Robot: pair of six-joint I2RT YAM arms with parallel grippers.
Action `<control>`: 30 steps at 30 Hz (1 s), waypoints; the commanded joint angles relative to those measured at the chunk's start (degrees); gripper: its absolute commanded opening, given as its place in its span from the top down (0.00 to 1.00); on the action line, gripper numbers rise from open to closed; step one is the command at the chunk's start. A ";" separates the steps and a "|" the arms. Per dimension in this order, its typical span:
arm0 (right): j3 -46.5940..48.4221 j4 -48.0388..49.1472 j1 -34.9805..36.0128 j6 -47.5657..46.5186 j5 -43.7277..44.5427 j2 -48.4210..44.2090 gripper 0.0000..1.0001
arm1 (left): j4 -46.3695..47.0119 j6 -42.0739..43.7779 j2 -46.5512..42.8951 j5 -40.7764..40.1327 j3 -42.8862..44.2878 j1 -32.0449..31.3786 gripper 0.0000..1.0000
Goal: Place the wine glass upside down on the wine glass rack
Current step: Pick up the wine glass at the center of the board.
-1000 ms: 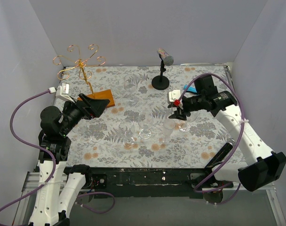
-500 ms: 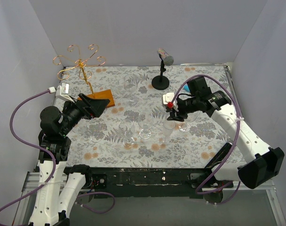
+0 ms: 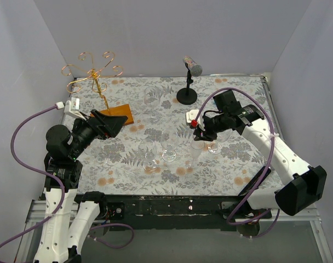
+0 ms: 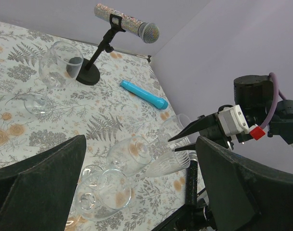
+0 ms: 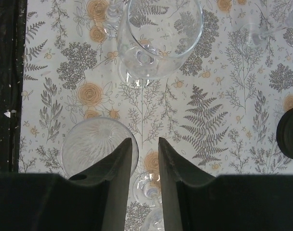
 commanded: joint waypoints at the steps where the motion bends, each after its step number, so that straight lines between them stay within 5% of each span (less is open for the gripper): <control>1: -0.28 -1.51 0.56 -0.23 -0.07 -0.11 0.66 | 0.35 -0.02 -0.53 0.32 -0.04 0.17 0.02; 18: 2.09 -3.36 0.65 0.47 -2.44 -0.73 0.99 | 0.08 -0.19 -0.79 0.49 0.14 0.17 0.02; 30: 8.77 -2.83 -6.99 7.58 -9.12 -3.10 0.99 | 1.05 -1.60 -0.09 3.74 0.14 0.17 0.02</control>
